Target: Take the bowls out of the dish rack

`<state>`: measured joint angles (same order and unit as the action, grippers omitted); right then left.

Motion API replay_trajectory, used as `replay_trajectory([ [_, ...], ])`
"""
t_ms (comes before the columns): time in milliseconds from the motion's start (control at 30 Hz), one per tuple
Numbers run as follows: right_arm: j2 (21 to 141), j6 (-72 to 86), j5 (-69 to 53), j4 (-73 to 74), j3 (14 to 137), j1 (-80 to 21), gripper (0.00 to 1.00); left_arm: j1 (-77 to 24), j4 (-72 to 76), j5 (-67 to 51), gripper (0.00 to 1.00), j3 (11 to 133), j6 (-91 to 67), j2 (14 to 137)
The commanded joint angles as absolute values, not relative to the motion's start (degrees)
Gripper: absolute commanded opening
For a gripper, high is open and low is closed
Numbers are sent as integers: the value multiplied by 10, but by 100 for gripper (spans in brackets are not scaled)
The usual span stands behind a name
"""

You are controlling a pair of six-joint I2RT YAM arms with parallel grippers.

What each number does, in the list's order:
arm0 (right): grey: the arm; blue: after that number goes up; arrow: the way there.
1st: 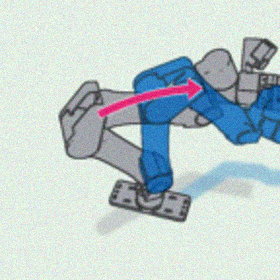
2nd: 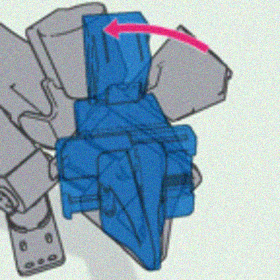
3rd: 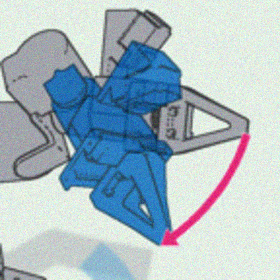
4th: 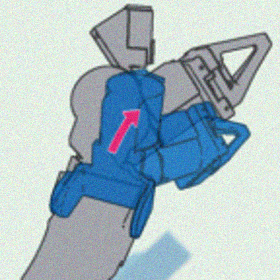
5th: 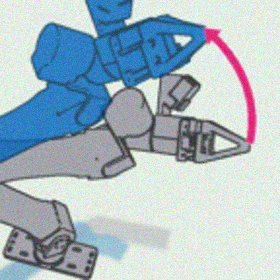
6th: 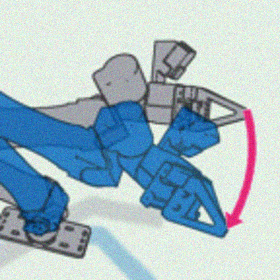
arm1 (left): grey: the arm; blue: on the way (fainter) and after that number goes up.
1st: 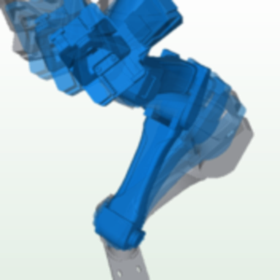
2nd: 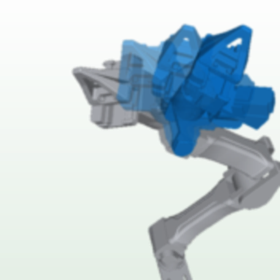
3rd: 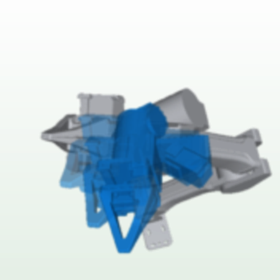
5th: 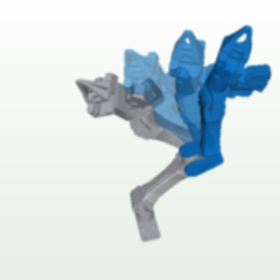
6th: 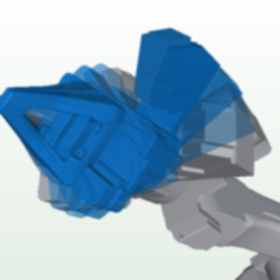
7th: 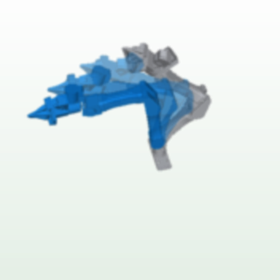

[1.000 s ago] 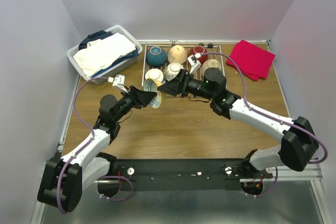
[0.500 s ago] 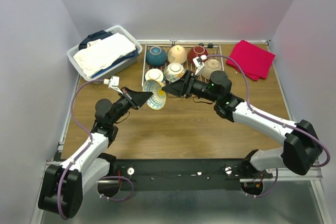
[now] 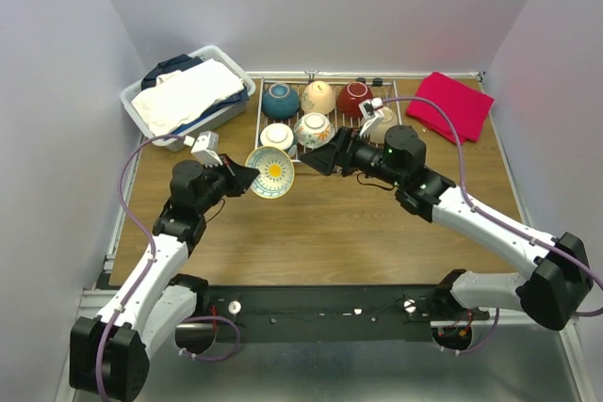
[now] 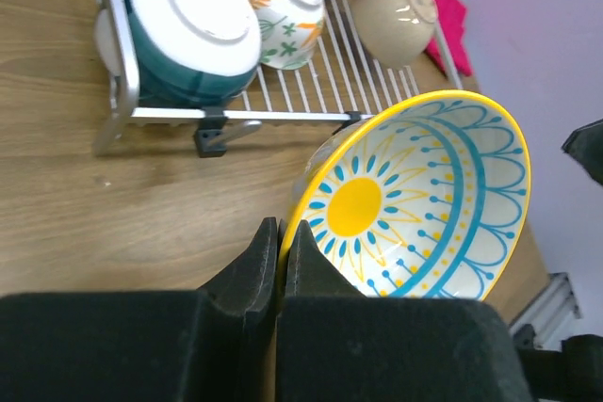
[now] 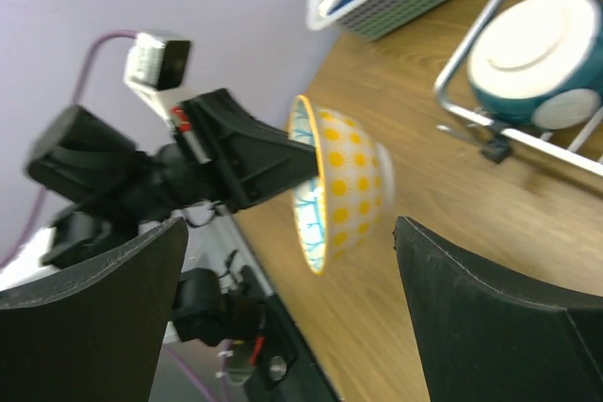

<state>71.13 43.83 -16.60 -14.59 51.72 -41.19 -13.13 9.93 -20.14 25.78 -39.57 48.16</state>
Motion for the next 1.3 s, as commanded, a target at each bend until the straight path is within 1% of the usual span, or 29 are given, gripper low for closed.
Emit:
replay_trajectory([
  [0, 686, 343, -62, -18, 556, -414, 98, -130, -39, -157, 0, 305, -316, 473],
  [133, 679, 305, -26, 34, 568, -413, 99, -134, -70, -149, 0, 313, -311, 485],
  [233, 667, 297, -4, 40, 564, -413, 100, -148, -83, -159, 0, 322, -315, 513],
  [267, 662, 293, 21, 40, 563, -412, 100, -155, -84, -163, 0, 323, -317, 520],
  [567, 652, 266, 56, 60, 559, -413, 100, -270, -104, -99, 0, 349, -333, 594],
  [667, 652, 264, 55, 63, 556, -413, 100, -291, -102, -91, 0, 353, -348, 619],
  [767, 653, 262, 52, 67, 556, -413, 100, -291, -109, -72, 0, 357, -356, 628],
  [967, 653, 258, 53, 72, 553, -413, 100, -291, -170, -18, 0, 375, -327, 635],
  [1267, 657, 253, 50, 73, 547, -413, 100, -291, -175, -38, 0, 363, -345, 684],
])
